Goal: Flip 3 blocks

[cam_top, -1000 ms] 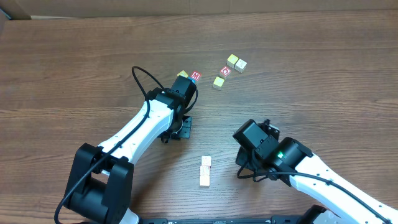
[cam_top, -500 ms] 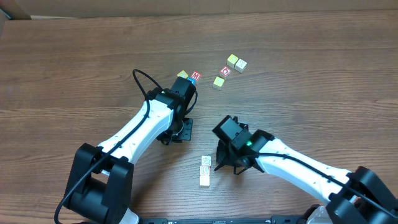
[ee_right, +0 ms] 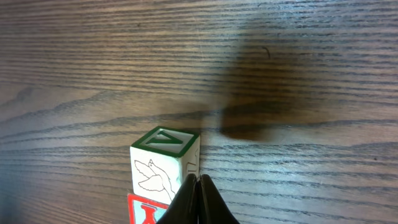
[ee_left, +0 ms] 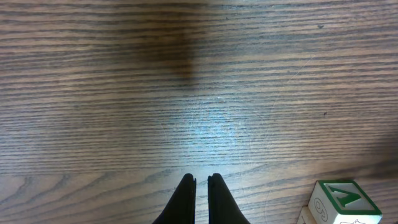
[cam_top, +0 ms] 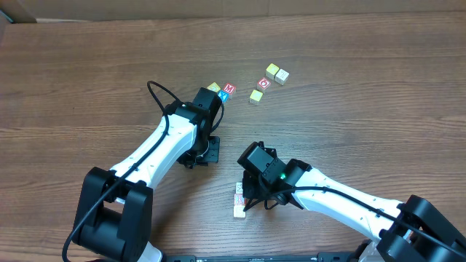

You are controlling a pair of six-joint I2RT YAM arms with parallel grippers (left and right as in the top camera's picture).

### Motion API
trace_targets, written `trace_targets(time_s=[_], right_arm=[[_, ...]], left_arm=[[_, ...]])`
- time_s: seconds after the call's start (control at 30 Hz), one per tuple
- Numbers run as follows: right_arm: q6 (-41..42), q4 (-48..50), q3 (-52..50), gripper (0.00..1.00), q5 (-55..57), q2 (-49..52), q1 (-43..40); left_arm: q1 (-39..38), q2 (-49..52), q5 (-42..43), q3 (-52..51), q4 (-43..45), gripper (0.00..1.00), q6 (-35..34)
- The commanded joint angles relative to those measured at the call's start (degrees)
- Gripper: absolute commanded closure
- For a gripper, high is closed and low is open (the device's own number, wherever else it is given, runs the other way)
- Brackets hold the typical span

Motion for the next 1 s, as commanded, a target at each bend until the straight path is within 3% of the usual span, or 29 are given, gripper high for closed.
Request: trace_targets(time_s=[0.0, 0.97], right_arm=[[0.57, 0.37, 0.94, 0.96, 0.02, 0.35, 0.0], [1.01, 2.89, 0.9, 0.96, 0.48, 2.91, 0.0]], left_arm=[[0.33, 0.26, 0.37, 0.72, -0.15, 0.96, -1.18], [0.33, 0.26, 0.39, 0.72, -0.87, 0.96, -1.16]])
